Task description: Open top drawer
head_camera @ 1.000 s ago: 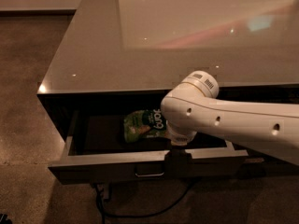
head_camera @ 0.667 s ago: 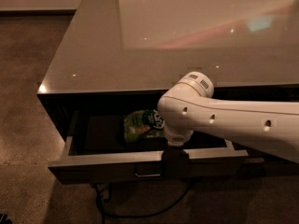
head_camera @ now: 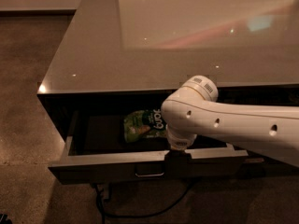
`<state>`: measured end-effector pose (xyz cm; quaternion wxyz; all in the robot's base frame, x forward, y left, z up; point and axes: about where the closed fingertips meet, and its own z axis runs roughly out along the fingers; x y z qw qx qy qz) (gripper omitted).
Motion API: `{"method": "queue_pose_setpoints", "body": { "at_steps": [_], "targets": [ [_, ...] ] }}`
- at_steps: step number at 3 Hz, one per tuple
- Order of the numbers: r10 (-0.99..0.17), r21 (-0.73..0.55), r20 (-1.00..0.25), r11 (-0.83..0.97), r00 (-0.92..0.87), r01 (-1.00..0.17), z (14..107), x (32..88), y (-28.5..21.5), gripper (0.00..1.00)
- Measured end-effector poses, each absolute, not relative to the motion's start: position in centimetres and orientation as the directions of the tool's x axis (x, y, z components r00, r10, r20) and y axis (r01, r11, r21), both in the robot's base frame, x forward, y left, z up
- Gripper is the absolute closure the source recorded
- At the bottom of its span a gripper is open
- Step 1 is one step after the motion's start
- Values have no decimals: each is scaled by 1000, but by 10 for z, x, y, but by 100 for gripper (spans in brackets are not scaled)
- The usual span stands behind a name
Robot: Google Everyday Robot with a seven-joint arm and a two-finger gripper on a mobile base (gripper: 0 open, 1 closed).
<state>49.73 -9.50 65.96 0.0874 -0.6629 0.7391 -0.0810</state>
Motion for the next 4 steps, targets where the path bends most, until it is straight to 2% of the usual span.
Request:
{"method": "queue_pose_setpoints", "body": {
  "at_steps": [3, 4],
  "targets": [
    [-994, -122, -57, 95, -89, -988, 621, 475, -84, 100],
    [-995, -118, -53, 96, -90, -988, 621, 473, -84, 100]
  ]
}}
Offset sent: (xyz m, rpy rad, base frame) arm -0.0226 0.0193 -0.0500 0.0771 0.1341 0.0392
